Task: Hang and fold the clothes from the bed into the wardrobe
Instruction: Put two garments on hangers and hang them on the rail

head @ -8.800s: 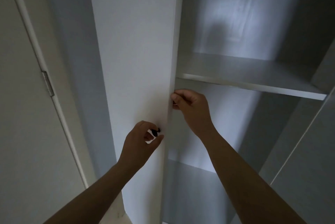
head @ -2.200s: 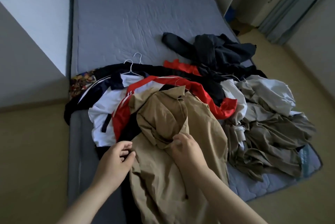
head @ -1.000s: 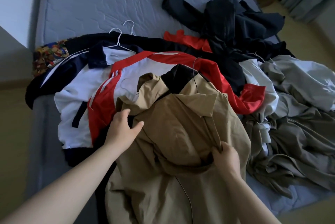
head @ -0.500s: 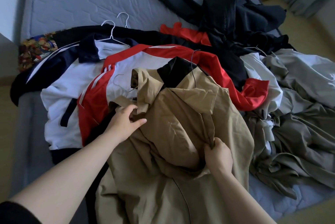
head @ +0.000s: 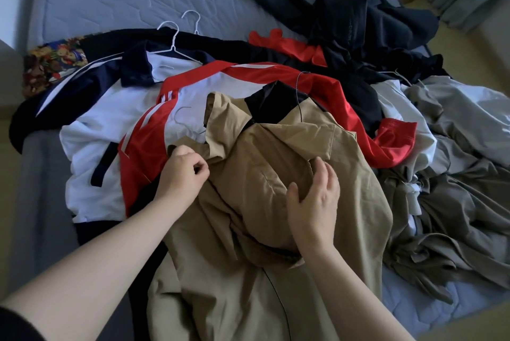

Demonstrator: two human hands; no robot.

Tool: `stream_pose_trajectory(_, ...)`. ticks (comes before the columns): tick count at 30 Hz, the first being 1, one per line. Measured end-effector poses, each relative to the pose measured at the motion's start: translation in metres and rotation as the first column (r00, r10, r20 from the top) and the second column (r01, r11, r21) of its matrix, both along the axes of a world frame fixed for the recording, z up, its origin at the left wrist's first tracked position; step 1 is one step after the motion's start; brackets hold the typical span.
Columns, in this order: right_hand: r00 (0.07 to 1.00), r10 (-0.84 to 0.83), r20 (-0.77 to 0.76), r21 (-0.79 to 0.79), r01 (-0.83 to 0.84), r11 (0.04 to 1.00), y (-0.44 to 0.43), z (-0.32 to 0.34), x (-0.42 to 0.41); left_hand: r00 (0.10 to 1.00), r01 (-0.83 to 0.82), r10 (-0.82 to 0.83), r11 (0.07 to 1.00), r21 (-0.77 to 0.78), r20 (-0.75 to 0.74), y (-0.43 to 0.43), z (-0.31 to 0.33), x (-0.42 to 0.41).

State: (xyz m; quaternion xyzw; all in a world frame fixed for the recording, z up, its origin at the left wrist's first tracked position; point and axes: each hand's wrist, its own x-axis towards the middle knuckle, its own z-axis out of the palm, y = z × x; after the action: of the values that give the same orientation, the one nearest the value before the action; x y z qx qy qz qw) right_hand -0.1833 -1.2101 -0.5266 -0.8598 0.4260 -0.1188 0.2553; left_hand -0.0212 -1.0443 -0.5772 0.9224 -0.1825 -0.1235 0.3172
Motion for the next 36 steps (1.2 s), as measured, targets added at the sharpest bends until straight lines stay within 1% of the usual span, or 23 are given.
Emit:
stream_pose_trajectory(2,0.999,0.050,0.000,0.018,-0.050,0.999,0.004,0.003,0.009,0.999,-0.023,0.024,0.999,-0.045,0.029,0.000,0.000,0.001)
stream_pose_trajectory(3,0.998,0.056,-0.013,0.038,-0.056,0.998,0.005,0.003,0.012,1.000,-0.015,0.016,0.999,-0.050,0.007,-0.001,0.000,0.004)
stream_pose_trajectory(6,0.995,0.059,-0.075,0.119,-0.049,0.992,0.007,0.001,0.014,0.983,0.119,-0.124,0.992,-0.046,-0.136,-0.004,-0.001,0.011)
stream_pose_trajectory(7,0.995,0.057,-0.082,0.153,-0.044,0.987,0.007,0.000,0.014,0.975,0.162,-0.165,0.986,-0.034,-0.151,-0.005,-0.001,0.011)
stream_pose_trajectory(9,0.997,0.040,-0.072,0.193,-0.026,0.981,0.009,-0.001,0.013,0.968,0.205,-0.203,0.979,-0.005,-0.144,-0.003,-0.001,0.006)
stream_pose_trajectory(12,0.999,0.025,-0.031,0.212,-0.018,0.977,0.015,0.004,0.019,0.957,0.253,-0.250,0.967,0.003,-0.144,0.010,-0.003,-0.012)
stream_pose_trajectory(14,0.999,0.045,-0.001,0.244,-0.044,0.969,0.017,0.010,0.033,0.940,0.292,-0.287,0.956,-0.004,-0.183,0.022,-0.006,-0.030)
stream_pose_trajectory(16,0.994,0.107,-0.006,0.268,-0.101,0.958,0.020,0.013,0.052,0.922,0.328,-0.313,0.944,0.031,-0.227,0.036,-0.011,-0.050)
stream_pose_trajectory(18,0.980,0.185,-0.066,0.270,-0.161,0.949,0.025,0.011,0.073,0.907,0.388,-0.365,0.919,0.078,-0.213,0.048,-0.017,-0.065)
stream_pose_trajectory(21,0.945,0.266,-0.191,0.295,-0.203,0.934,0.039,-0.001,0.101,0.889,0.438,-0.416,0.894,0.091,-0.194,0.057,-0.021,-0.080)
stream_pose_trajectory(22,0.928,0.270,-0.255,0.290,-0.193,0.937,0.044,-0.006,0.108,0.884,0.447,-0.426,0.890,0.086,-0.191,0.058,-0.023,-0.083)
stream_pose_trajectory(24,0.880,0.265,-0.395,0.230,-0.184,0.956,0.052,-0.020,0.116,0.872,0.468,-0.447,0.880,0.076,-0.200,0.061,-0.026,-0.088)
stream_pose_trajectory(25,0.862,0.257,-0.437,0.202,-0.184,0.962,0.053,-0.027,0.118,0.864,0.480,-0.457,0.874,0.072,-0.209,0.063,-0.028,-0.090)
stream_pose_trajectory(26,0.861,0.244,-0.447,0.191,-0.175,0.966,0.051,-0.032,0.117,0.860,0.483,-0.460,0.873,0.063,-0.222,0.065,-0.030,-0.092)
stream_pose_trajectory(28,0.892,0.216,-0.396,0.233,-0.130,0.964,0.043,-0.039,0.108,0.866,0.450,-0.433,0.893,0.011,-0.249,0.071,-0.030,-0.094)
stream_pose_trajectory(29,0.908,0.216,-0.358,0.262,-0.125,0.957,0.038,-0.041,0.100,0.881,0.403,-0.398,0.914,-0.033,-0.256,0.074,-0.027,-0.094)
stream_pose_trajectory(31,0.924,0.238,-0.300,0.294,-0.147,0.944,0.028,-0.043,0.079,0.934,0.247,-0.270,0.961,-0.122,-0.233,0.079,-0.018,-0.089)
stream_pose_trajectory(32,0.929,0.242,-0.281,0.303,-0.154,0.941,0.023,-0.042,0.068,0.965,0.161,-0.186,0.977,-0.143,-0.186,0.079,-0.015,-0.084)
stream_pose_trajectory(34,0.933,0.237,-0.270,0.309,-0.149,0.939,0.015,-0.042,0.045,0.997,0.022,-0.032,0.990,-0.138,-0.073,0.078,-0.010,-0.070)
stream_pose_trajectory(36,0.939,0.208,-0.275,0.305,-0.120,0.945,0.009,-0.040,0.023,0.998,-0.066,0.064,0.995,-0.074,-0.029,0.071,-0.008,-0.056)
